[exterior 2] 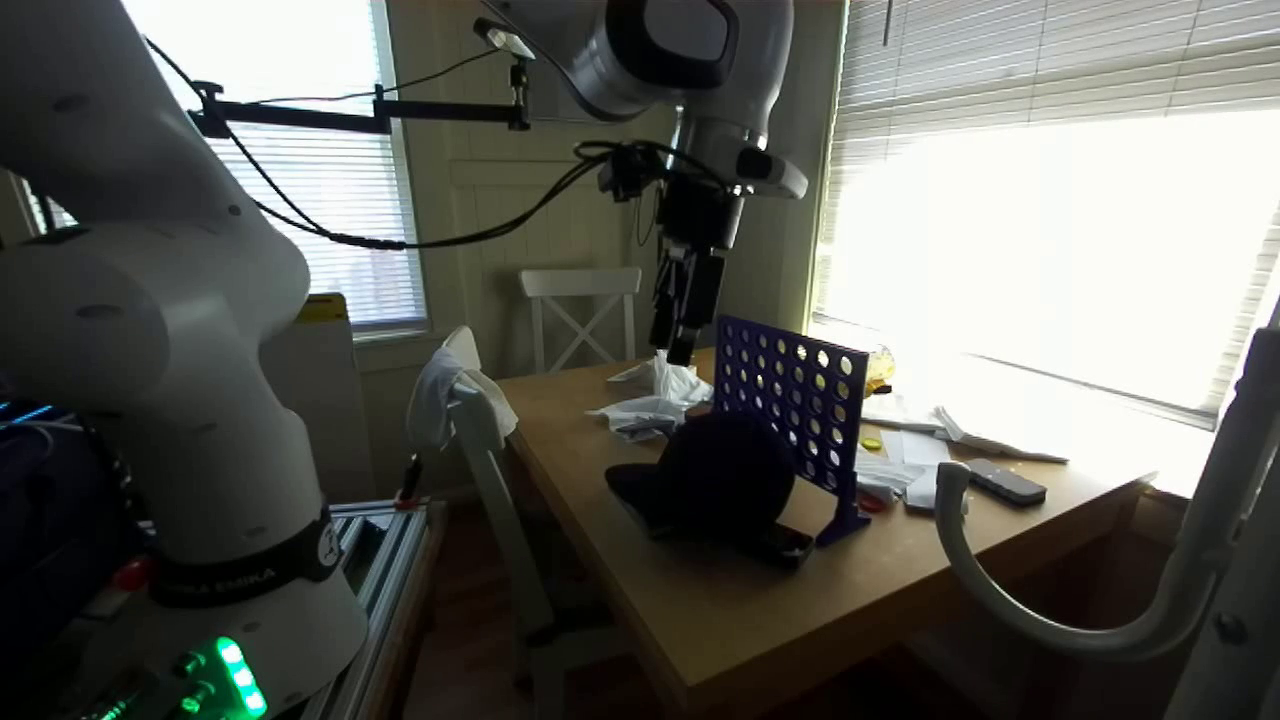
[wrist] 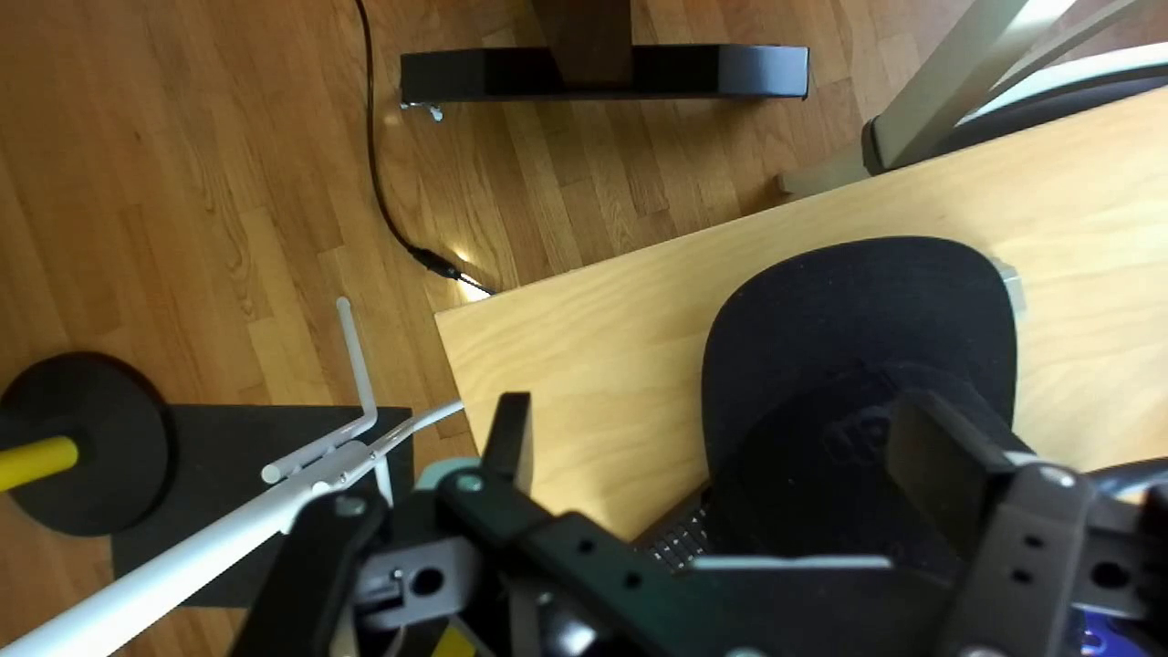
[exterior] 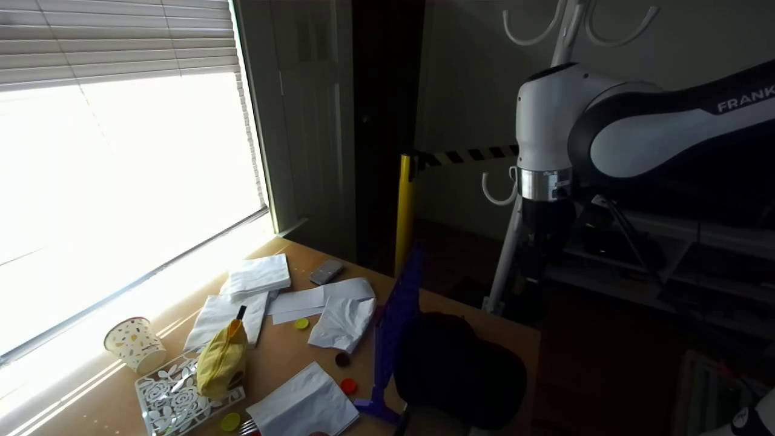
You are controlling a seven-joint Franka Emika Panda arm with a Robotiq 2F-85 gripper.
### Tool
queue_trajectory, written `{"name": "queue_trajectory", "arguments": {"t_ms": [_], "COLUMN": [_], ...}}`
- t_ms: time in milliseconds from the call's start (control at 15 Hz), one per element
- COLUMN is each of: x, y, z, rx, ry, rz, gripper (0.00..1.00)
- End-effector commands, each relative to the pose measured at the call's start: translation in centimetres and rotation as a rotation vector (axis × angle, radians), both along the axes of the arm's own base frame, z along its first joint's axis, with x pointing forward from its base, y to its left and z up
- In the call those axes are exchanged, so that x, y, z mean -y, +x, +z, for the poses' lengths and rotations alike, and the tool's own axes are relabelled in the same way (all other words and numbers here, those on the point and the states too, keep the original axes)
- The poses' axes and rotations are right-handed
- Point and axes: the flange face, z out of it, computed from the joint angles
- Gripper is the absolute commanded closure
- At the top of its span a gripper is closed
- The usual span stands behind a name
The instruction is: Hang the snapback on the coat rack
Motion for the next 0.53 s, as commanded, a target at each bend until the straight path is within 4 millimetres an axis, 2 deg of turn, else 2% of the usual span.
{"name": "queue_trajectory", "arguments": {"t_ms": [0,333,467], "x": [0.2,0.9,0.0], "y": [1.3,4.7,6.2], "z": [0.6,3.4,3.8], "rx": [0.010,0.120,0.200], "ry": [-0.039,-0.158,-0.124], "rz": [0.011,0.036,0.048], "gripper": [0.00,0.00,0.00]}}
